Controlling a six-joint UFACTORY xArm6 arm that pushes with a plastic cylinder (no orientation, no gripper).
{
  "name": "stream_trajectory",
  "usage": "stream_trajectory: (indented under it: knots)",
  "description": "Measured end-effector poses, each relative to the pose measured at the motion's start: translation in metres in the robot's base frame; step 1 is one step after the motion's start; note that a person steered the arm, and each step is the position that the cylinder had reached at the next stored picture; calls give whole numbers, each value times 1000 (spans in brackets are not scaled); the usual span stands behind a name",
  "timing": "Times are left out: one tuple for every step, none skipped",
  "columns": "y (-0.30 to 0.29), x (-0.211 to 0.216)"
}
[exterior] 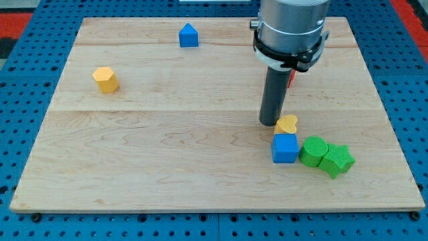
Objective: Push blue triangle into blue cube
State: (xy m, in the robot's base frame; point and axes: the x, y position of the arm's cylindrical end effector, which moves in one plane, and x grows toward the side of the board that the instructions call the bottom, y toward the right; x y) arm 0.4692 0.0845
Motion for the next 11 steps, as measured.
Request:
stream_trajectory:
  knots:
    - [-65,-21]
    - [-75,-115]
    - [-75,-192]
    - [-76,-193]
    - [-101,-158]
    - [-191,-153]
    - [-218,-194]
    - [-181,-220]
    - [-96,-242]
    - [-70,-262]
    - [-44,-226]
